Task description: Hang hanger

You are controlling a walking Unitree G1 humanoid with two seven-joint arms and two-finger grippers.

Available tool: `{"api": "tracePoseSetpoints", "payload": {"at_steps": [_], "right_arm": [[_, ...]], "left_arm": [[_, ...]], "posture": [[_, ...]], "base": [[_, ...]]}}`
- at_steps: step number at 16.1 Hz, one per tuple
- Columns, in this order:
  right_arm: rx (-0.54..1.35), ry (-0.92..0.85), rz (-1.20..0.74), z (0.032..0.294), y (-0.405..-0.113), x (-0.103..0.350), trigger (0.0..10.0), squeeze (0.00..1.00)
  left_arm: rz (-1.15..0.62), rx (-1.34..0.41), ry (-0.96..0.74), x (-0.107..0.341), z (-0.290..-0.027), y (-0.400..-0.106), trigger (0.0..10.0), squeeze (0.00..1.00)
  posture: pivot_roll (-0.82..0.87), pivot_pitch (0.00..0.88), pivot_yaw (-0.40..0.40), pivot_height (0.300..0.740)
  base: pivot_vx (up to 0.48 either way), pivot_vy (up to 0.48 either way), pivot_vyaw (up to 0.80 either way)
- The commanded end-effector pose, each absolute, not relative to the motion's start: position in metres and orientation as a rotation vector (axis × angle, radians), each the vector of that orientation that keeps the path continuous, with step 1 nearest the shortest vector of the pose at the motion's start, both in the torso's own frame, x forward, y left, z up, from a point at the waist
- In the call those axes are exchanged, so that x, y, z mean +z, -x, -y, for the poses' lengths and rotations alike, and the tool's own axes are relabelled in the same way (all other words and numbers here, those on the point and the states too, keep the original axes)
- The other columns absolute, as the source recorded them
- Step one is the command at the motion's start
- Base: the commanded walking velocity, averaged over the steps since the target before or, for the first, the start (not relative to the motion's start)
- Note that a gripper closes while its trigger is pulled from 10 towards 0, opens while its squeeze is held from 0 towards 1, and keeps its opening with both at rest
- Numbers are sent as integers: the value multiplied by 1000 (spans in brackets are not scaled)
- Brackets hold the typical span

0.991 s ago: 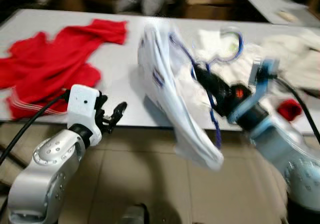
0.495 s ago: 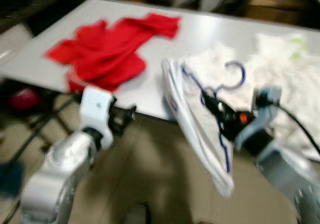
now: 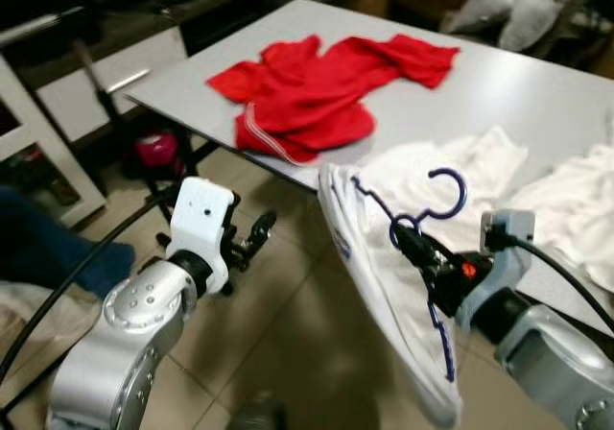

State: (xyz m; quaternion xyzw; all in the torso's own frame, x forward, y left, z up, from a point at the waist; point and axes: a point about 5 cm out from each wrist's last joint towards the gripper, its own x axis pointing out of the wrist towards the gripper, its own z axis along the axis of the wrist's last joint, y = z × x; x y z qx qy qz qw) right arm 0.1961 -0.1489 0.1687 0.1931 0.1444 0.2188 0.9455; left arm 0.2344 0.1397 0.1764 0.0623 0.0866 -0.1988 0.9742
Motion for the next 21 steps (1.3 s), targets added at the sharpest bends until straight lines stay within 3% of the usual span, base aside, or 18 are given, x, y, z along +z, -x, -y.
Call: {"api": "tracePoseSetpoints", "payload": {"at_steps": [1, 13, 21], "right_arm": [[479, -383, -294, 144, -194, 169, 10000, 0], [489, -341, -316, 142, -191, 161, 10000, 0], [391, -240, -354, 146, -213, 147, 10000, 0]], "left_arm": [[-183, -390, -140, 174, -142, -233, 10000, 0], [-183, -426, -157, 172, -137, -234, 10000, 0], [-188, -411, -159, 166, -136, -235, 10000, 0]], "posture": [[26, 67, -2, 740], [25, 60, -7, 740], [37, 60, -16, 740]], "base": [[0, 0, 800], [0, 0, 800], [0, 0, 800]]}}
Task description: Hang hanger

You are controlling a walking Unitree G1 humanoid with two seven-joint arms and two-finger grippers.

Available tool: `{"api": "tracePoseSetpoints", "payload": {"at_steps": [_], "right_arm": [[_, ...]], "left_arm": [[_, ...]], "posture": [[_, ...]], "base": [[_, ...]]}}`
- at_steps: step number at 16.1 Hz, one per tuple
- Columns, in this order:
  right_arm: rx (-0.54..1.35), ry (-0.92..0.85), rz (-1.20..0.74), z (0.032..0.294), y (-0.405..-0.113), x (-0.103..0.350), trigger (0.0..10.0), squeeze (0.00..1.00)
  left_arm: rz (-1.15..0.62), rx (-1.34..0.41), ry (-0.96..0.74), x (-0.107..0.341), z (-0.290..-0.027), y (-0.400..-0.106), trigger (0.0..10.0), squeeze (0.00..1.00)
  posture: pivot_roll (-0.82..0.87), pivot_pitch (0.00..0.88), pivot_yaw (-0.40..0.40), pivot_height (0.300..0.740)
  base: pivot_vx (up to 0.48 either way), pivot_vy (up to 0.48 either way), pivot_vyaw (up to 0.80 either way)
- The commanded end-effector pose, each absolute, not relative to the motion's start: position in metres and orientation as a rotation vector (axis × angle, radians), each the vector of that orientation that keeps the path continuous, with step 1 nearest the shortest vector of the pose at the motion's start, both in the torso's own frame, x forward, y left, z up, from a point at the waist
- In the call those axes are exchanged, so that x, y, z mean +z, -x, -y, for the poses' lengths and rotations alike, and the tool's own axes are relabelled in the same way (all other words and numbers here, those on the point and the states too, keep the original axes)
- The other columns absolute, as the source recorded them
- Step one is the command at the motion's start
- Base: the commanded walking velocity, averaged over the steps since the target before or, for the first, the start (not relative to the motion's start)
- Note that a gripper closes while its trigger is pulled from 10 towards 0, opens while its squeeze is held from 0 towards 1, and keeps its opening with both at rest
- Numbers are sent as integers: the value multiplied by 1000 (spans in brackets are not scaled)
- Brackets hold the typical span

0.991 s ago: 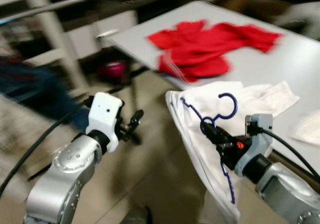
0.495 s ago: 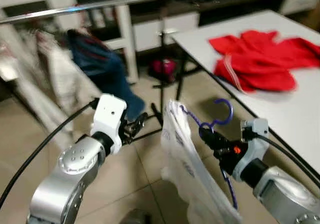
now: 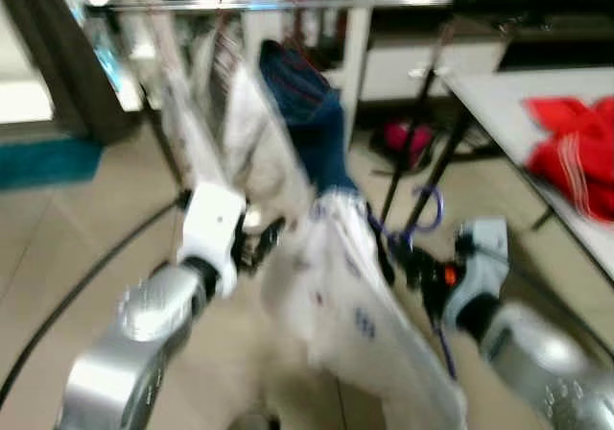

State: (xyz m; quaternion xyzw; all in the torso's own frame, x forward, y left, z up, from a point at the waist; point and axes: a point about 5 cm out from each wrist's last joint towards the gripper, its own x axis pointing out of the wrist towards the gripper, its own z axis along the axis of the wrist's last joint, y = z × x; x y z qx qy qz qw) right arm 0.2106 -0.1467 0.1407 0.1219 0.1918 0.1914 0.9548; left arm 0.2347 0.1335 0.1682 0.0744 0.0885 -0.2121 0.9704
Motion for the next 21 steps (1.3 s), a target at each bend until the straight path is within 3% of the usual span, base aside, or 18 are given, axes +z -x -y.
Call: {"api": "tracePoseSetpoints", "payload": {"at_steps": [1, 11, 17, 21], "right_arm": [[381, -224, -357, 146, -215, 145, 10000, 0], [305, -188, -318, 144, -229, 143, 10000, 0], [271, -214, -300, 143, -232, 144, 10000, 0], [287, -244, -266, 139, -235, 149, 10000, 0]], "left_arm": [[-188, -407, -160, 165, -136, -235, 10000, 0], [-183, -366, -149, 163, -139, -239, 10000, 0], [-183, -368, -151, 163, -137, -242, 10000, 0], [-181, -410, -122, 163, -135, -245, 10000, 0]], "posture": [[39, 60, -18, 740], [43, 62, -18, 740], [43, 63, -17, 740], [43, 58, -13, 740]], "base": [[0, 0, 800], [0, 0, 761], [0, -375, 0], [0, 0, 0]]}}
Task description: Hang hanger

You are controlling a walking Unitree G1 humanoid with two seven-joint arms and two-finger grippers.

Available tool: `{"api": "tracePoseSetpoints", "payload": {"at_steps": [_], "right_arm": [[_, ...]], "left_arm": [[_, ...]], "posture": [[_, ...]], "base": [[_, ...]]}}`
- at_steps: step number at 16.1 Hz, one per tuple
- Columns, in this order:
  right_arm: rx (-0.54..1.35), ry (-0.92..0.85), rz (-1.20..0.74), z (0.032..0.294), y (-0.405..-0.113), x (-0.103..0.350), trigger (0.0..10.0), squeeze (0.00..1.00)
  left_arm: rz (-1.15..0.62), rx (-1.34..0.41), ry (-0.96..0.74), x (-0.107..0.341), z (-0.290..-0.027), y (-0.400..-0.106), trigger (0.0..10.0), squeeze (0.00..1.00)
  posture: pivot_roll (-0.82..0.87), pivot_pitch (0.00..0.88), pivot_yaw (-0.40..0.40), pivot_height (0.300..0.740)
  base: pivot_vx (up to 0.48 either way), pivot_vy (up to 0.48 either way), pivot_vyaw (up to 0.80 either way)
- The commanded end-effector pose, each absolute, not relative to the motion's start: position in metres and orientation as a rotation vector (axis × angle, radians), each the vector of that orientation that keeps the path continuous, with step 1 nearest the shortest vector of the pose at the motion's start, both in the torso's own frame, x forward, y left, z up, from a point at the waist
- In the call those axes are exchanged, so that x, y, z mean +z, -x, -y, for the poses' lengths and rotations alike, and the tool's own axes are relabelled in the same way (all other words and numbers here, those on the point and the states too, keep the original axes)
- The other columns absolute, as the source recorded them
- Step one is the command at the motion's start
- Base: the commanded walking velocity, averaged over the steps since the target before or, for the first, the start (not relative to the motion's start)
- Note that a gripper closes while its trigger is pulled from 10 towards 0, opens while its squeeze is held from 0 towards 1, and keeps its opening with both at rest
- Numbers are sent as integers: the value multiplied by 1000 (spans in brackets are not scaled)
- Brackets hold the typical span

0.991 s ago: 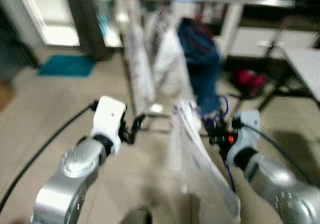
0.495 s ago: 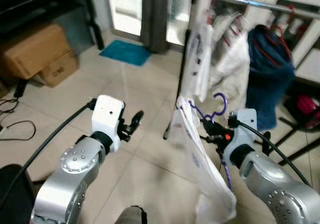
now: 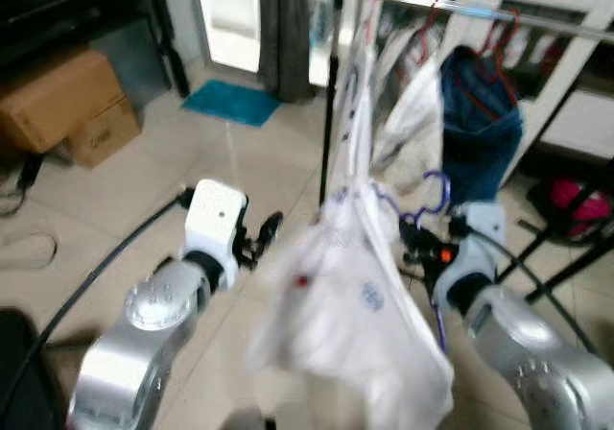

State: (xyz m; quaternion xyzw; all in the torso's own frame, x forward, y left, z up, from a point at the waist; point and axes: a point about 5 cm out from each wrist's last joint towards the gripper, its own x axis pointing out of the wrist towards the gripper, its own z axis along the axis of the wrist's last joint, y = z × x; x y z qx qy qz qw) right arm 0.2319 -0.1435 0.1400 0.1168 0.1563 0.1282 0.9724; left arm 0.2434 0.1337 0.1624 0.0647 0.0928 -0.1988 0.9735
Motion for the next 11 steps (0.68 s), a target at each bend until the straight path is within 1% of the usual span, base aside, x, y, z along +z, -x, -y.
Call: {"api": "tracePoseSetpoints", "payload": {"at_steps": [1, 2, 4, 7, 8, 9, 10, 11], "right_arm": [[321, -252, -246, 134, -236, 154, 10000, 0], [341, -252, -240, 131, -236, 155, 10000, 0], [437, -256, -211, 119, -239, 163, 10000, 0], [487, -261, -191, 113, -242, 168, 10000, 0], [526, -262, -170, 108, -247, 174, 10000, 0], [545, -283, -151, 106, -250, 179, 10000, 0], [562, -292, -139, 105, -251, 181, 10000, 0], [578, -292, -131, 104, -252, 183, 10000, 0]], "left_arm": [[-160, -433, -107, 167, -133, -249, 10000, 976], [-159, -453, -88, 168, -131, -251, 10000, 1000], [-169, -515, -97, 169, -120, -265, 10000, 1000], [-195, -554, -98, 166, -109, -273, 10000, 1000], [-229, -601, -98, 162, -98, -277, 10000, 0], [-236, -612, -75, 160, -92, -281, 9059, 0], [-225, -608, -61, 160, -89, -283, 2039, 0], [-216, -596, -53, 161, -88, -286, 0, 0]], "posture": [[41, 57, -11, 740], [41, 56, -11, 740], [36, 53, -10, 740], [28, 49, -9, 740], [26, 46, -13, 740], [25, 43, -16, 740], [25, 41, -20, 740], [25, 41, -20, 740]], "base": [[0, 0, 0], [0, 0, 0], [0, 0, 0], [0, 0, 0], [0, 0, 0], [0, 0, 0], [0, 0, 0], [0, 0, 0]]}}
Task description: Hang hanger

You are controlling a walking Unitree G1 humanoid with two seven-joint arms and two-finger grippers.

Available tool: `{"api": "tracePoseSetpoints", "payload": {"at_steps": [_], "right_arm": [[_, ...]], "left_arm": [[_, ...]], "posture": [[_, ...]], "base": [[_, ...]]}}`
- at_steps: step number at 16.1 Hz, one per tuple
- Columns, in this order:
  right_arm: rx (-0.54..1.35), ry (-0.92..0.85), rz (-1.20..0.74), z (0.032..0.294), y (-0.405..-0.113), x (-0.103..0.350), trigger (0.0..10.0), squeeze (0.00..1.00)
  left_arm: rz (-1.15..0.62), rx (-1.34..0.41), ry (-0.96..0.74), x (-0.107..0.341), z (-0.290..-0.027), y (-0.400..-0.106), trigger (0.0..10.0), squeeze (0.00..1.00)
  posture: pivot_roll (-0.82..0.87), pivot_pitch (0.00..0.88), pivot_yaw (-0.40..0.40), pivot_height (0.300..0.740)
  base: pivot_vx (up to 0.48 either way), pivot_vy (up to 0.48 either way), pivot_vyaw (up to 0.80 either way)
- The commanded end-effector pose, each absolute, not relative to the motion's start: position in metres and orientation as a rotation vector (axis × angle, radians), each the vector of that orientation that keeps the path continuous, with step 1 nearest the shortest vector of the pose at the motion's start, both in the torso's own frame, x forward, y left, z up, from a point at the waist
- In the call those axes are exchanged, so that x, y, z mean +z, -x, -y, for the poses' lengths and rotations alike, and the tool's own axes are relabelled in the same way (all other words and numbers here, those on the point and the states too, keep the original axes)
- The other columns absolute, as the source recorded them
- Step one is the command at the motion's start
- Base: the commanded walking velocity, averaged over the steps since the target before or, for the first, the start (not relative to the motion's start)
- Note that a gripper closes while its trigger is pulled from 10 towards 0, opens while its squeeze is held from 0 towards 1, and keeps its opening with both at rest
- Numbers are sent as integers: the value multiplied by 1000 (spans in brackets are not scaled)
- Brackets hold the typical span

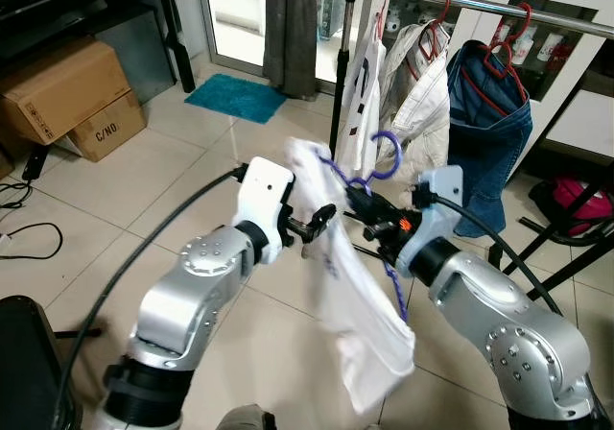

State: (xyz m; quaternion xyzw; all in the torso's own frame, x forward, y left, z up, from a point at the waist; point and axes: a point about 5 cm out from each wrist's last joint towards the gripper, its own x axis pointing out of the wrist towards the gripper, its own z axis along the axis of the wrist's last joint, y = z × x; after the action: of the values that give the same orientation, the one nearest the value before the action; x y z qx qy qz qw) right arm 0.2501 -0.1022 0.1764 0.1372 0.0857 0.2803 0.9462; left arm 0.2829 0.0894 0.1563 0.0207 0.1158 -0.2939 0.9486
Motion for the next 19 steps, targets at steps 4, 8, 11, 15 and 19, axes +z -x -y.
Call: {"api": "tracePoseSetpoints", "payload": {"at_steps": [4, 8, 11, 15, 19], "right_arm": [[632, -288, -114, 101, -251, 187, 10000, 0], [629, -297, -105, 104, -254, 189, 10000, 0], [612, -306, -102, 108, -256, 190, 10000, 0], [603, -326, -87, 110, -258, 193, 10000, 0], [605, -334, -81, 112, -257, 194, 10000, 0]], "left_arm": [[-182, -584, -73, 164, -85, -295, 0, 0], [-190, -563, -61, 163, -84, -299, 0, 0], [-202, -533, -49, 162, -84, -300, 0, 0], [-240, -465, -1, 155, -89, -303, 0, 0], [-239, -470, 60, 153, -90, -306, 0, 0]], "posture": [[24, 39, -27, 740], [17, 39, -26, 740], [18, 40, -27, 740], [13, 39, -26, 740], [7, 35, -27, 740]], "base": [[0, 0, 0], [0, 0, 0], [0, 0, 0], [0, 0, 0], [0, 0, 0]]}}
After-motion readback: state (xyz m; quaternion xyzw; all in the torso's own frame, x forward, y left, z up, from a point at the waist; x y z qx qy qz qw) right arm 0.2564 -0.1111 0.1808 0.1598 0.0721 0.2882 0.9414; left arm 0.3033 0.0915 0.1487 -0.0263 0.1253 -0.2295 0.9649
